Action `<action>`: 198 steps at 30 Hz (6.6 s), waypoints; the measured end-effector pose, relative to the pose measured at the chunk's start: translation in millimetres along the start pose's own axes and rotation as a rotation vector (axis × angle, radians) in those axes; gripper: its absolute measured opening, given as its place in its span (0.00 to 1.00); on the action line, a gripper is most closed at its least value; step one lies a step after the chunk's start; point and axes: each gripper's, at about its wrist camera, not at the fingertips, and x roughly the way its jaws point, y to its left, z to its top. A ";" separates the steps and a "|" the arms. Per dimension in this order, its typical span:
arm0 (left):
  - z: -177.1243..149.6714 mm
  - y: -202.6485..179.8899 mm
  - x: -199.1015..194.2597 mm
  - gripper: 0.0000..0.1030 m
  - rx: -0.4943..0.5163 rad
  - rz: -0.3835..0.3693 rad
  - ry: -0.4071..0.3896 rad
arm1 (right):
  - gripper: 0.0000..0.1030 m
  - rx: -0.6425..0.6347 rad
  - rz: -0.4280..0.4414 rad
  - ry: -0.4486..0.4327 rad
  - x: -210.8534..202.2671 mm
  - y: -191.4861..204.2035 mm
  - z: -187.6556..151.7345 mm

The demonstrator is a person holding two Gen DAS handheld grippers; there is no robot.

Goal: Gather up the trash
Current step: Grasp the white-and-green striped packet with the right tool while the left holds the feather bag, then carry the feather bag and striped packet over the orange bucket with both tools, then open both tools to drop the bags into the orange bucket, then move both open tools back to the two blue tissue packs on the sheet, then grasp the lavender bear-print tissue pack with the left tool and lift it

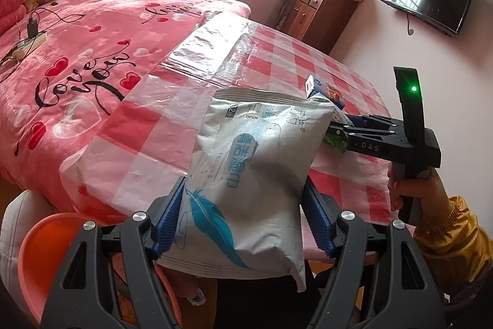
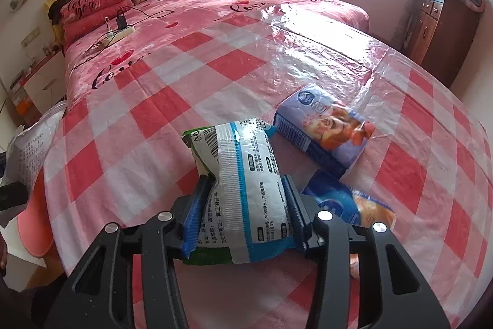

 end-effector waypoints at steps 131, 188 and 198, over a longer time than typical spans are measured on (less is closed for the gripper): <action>3.3 -68.5 38.9 0.82 0.159 0.257 0.099 | 0.91 0.416 0.345 -0.273 -78.4 -27.2 -56.7; 121.2 -170.9 224.1 0.82 0.323 0.049 0.144 | 0.92 0.614 0.213 -0.261 -74.1 -130.7 -78.3; 121.5 -169.5 225.0 0.76 0.315 0.077 0.104 | 0.92 0.514 0.132 -0.199 -56.4 -110.2 -64.0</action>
